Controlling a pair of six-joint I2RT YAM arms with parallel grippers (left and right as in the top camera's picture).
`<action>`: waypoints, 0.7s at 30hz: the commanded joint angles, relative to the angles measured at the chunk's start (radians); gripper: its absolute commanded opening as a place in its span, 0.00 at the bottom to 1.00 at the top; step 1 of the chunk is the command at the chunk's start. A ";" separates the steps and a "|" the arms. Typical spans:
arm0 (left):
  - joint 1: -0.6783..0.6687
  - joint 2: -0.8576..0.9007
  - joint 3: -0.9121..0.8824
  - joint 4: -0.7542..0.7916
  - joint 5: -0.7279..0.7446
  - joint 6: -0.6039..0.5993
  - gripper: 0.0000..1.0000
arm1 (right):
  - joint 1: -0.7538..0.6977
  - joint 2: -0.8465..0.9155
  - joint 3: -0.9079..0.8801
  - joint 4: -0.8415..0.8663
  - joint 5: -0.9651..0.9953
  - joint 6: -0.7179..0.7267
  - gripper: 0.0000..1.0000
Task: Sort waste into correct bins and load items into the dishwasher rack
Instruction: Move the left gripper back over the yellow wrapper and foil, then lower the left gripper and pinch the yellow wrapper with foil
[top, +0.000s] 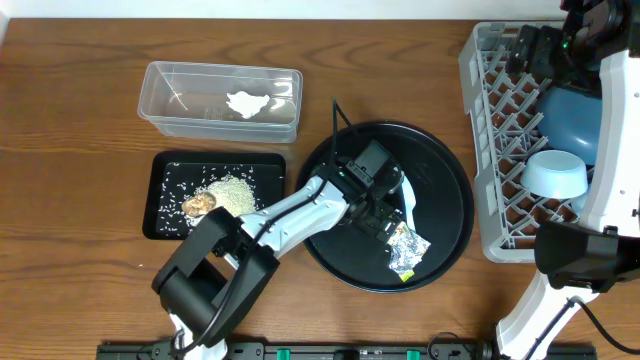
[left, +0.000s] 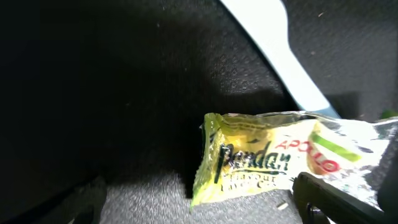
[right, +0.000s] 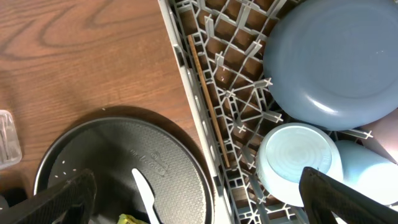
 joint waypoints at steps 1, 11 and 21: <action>-0.009 0.042 -0.006 0.003 0.016 0.021 0.96 | 0.006 0.007 0.001 -0.002 0.007 0.011 0.99; -0.008 0.046 -0.006 0.023 0.013 0.020 0.61 | 0.006 0.007 0.001 -0.002 0.007 0.011 0.99; -0.009 0.045 -0.006 0.023 0.013 0.020 0.46 | 0.006 0.007 0.001 -0.001 0.007 0.012 0.99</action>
